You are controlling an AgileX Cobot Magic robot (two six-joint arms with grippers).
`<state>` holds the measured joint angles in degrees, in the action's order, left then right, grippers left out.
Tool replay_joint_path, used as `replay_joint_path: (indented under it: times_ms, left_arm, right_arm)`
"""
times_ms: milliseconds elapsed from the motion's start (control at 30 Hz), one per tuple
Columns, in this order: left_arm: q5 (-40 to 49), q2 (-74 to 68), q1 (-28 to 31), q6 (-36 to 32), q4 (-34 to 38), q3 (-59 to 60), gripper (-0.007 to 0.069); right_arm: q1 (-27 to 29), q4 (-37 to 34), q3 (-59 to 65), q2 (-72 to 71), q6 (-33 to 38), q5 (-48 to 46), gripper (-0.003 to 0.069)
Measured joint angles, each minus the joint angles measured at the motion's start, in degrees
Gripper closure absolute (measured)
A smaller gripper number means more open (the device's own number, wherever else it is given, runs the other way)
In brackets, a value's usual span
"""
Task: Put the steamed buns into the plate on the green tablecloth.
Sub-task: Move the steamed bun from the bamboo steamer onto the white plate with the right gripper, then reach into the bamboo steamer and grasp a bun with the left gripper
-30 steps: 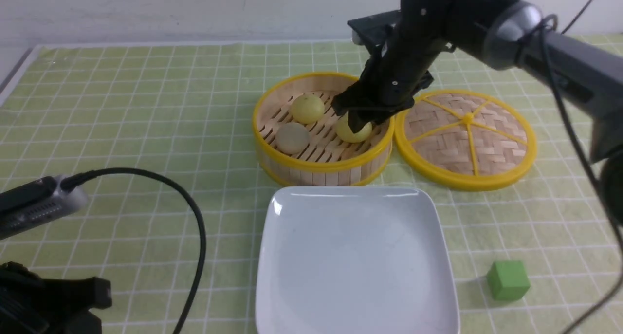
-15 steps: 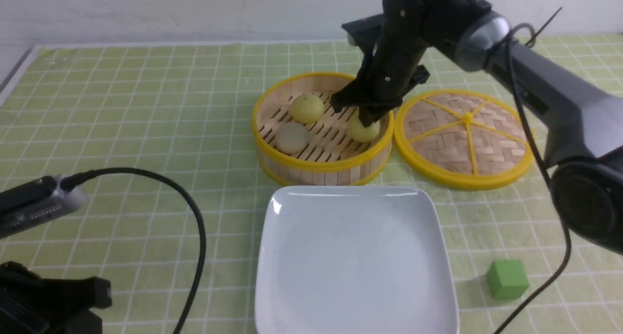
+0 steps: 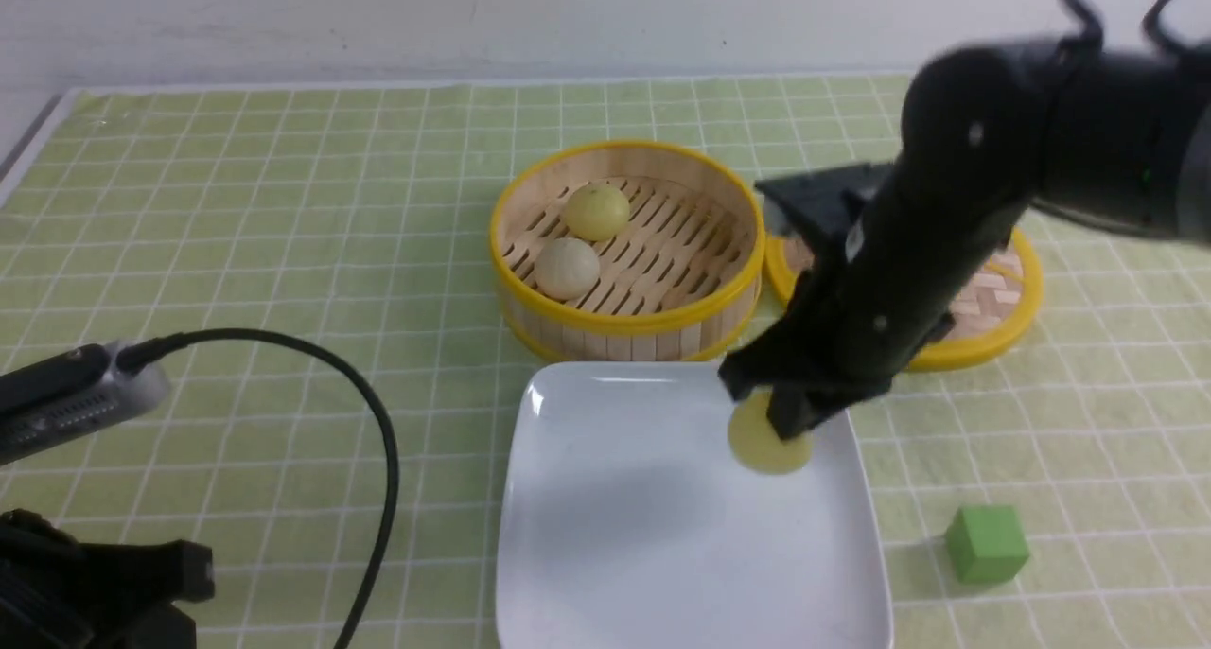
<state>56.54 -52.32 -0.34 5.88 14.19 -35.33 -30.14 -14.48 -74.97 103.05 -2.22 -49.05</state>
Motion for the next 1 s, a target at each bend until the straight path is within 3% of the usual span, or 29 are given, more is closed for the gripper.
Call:
replay_joint_path:
  times_ms: [33, 100, 167, 267, 367, 433, 533, 600, 633, 700, 800, 867, 1000]
  left_arm:
    - [-0.1, 0.0, 0.0, 0.0, -0.1, 0.0, 0.0434]
    - [-0.2, 0.0, 0.0, 0.0, -0.1, 0.0, 0.0431]
    - [-0.2, 0.0, 0.0, 0.0, -0.1, 0.0, 0.0426]
    - [-0.4, 0.0, 0.0, 0.0, -0.1, 0.0, 0.0423]
    - [-1.0, 0.0, 0.0, 0.0, -0.1, 0.0, 0.0417]
    - [-1.6, 0.0, 0.0, 0.0, -0.1, 0.0, 0.0414]
    - [-2.6, -0.4, 0.0, 0.0, 0.5, -0.3, 0.0426]
    - [-1.9, -1.7, 0.0, 0.0, 1.5, -1.5, 0.0475]
    - [-1.2, -2.8, 0.0, -0.2, 2.4, -2.6, 0.0512]
    - [-0.2, -5.8, 0.0, -2.4, 5.1, -5.2, 0.0586]
    - [0.4, -11.6, 0.0, -6.8, 10.4, -9.1, 0.0622]
    - [0.7, -16.9, -0.1, -9.8, 16.3, -13.6, 0.0622]
    - [0.6, -26.7, -3.4, -12.3, 19.4, -22.6, 0.0591]
  right_arm:
    - [-0.8, -0.2, 4.2, 0.6, 0.4, 7.8, 0.0597]
    - [-1.0, -0.4, 6.6, 1.3, 0.6, 11.6, 0.0537]
    - [-1.1, -0.4, 7.2, 1.6, 0.6, 12.7, 0.0421]
    - [-0.2, -0.4, 4.7, 0.9, 0.9, 7.1, 0.0237]
    - [1.4, 1.1, 0.1, -2.3, 2.2, -1.6, 0.0179]
    - [2.5, 2.6, -2.2, -6.0, 2.2, -8.4, 0.0232]
    - [4.2, 5.8, -2.8, -13.3, 2.2, -16.2, 0.0440]
    - [5.1, 7.3, 0.1, -19.1, 2.2, -19.1, 0.0599]
    - [5.4, 7.8, 2.4, -22.1, 2.2, -19.8, 0.0644]
    - [5.7, 8.0, 7.7, -27.5, 2.2, -20.1, 0.0671]
    - [5.7, 8.1, 17.3, -36.4, 2.2, -17.4, 0.0673]
    - [5.7, 8.1, 24.6, -41.5, 2.2, -13.7, 0.0673]
    - [5.7, 8.1, 33.5, -47.2, 2.2, -7.4, 0.0673]
